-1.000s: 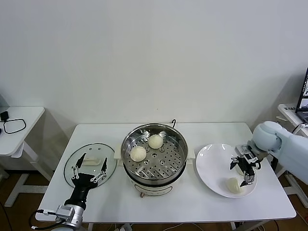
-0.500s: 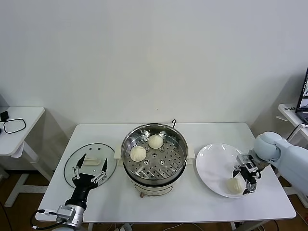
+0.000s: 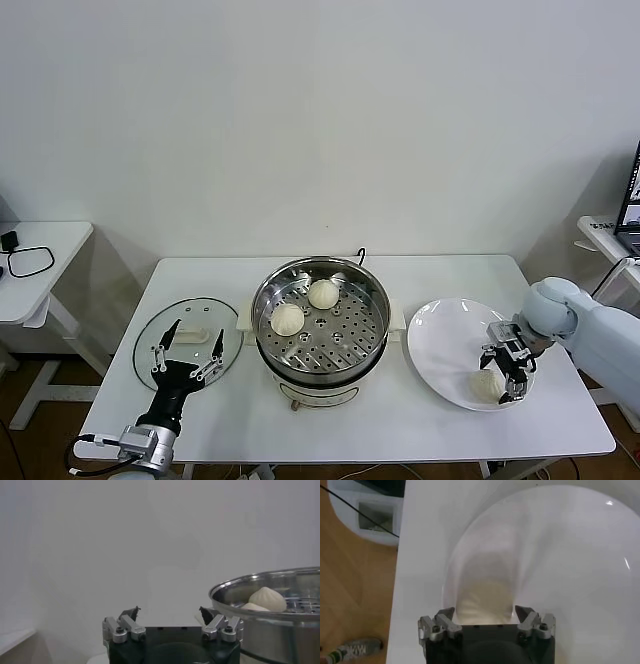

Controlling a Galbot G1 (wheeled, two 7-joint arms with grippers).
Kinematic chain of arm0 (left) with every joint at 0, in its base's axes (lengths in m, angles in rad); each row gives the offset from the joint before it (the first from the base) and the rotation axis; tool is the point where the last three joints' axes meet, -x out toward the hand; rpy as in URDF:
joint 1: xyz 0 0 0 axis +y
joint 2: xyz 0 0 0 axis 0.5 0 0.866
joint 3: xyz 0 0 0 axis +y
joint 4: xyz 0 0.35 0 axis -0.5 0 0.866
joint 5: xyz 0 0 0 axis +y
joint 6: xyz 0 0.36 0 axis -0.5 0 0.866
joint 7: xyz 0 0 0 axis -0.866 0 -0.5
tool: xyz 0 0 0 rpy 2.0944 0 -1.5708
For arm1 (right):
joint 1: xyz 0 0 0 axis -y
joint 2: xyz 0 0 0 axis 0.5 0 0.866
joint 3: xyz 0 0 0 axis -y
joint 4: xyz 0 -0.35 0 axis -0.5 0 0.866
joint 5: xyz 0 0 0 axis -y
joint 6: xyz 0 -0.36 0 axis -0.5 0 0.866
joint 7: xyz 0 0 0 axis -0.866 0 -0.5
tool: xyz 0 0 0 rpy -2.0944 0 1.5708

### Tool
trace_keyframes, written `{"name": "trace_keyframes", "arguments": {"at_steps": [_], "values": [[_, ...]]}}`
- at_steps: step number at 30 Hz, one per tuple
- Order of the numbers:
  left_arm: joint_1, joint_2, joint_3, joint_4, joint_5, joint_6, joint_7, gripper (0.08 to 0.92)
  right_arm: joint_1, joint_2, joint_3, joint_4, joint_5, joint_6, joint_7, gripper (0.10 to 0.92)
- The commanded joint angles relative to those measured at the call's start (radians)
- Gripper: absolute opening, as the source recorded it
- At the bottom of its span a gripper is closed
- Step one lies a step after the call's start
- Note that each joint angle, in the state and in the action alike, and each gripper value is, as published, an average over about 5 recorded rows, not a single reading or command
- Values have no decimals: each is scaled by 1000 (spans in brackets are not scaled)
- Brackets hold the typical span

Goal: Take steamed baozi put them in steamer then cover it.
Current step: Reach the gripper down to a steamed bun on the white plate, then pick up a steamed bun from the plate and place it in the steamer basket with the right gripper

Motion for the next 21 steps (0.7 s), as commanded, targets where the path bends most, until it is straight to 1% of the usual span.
{"name": "trace_keyframes", "arguments": {"at_steps": [1,6,10,17,21], "values": [[0,1,1,1,1,1,0,823,-9,5,7,-5,-4,1,6,709],[-1,1,-3,1,0,1,0,823,1,8,6,-4,7,0,7,694],[0,1,-5,-1,0,1,0,823,70,-10,-24,2,52,-3,-1,688],[2,0,1,-8,1,3,-1,823,341,-52,-157,44,163,-6,-26,687],[3,2,0,-11,2,4,-2,823,541,-45,-224,79,189,65,-30,689]]}}
